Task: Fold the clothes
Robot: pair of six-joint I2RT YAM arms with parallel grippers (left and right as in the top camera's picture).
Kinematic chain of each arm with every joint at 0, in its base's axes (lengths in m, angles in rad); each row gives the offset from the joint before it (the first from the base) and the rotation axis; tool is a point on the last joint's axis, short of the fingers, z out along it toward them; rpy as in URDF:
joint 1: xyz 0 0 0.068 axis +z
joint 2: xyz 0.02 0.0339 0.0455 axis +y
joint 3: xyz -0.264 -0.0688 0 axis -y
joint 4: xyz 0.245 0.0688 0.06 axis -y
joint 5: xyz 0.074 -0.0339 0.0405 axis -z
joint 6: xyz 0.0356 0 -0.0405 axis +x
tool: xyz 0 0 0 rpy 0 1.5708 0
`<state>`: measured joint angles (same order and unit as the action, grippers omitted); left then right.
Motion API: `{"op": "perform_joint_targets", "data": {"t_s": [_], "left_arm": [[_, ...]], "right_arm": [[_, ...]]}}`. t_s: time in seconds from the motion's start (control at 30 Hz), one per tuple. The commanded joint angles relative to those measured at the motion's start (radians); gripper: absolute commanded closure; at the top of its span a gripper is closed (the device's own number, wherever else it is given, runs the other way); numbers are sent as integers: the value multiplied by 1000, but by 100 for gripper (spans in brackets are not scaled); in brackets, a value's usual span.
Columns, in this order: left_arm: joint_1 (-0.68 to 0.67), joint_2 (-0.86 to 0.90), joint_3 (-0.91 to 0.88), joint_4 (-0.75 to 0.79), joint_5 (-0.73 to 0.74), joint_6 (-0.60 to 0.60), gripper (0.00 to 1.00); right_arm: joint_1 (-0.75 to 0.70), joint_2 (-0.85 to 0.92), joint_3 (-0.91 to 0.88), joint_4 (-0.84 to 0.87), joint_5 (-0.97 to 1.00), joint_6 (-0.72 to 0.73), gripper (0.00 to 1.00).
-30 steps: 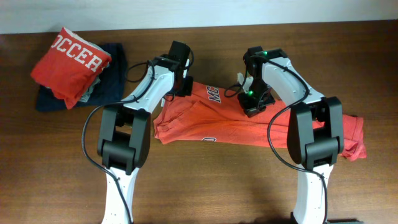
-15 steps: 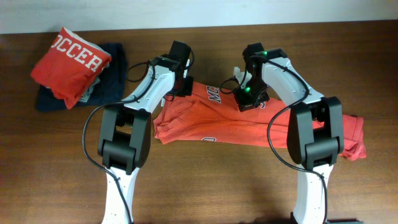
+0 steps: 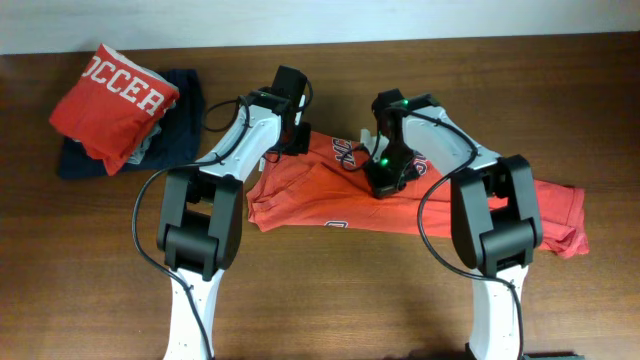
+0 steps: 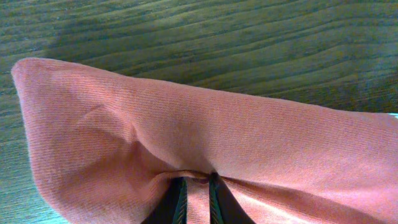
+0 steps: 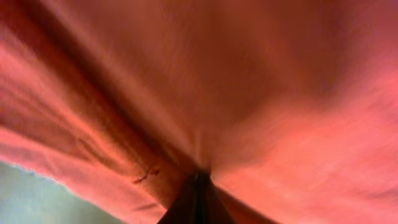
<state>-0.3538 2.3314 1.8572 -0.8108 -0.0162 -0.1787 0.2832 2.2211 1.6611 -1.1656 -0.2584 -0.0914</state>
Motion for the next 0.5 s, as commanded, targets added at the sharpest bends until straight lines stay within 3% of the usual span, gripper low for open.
{"op": "perform_joint_targets", "data": {"t_s": [0.0,0.2,0.47], "left_arm": [[5,11,21,-5,-14,16,86],[6,11,21,-5,-14,16,86],[14,11,21,-6,-14,16,86]], "right_arm": [[12,-24,-7,-40,-42,4,96],[12,-23,-7,-149,-48,3,96],[3,-36,1,-132,-24,4,96]]}}
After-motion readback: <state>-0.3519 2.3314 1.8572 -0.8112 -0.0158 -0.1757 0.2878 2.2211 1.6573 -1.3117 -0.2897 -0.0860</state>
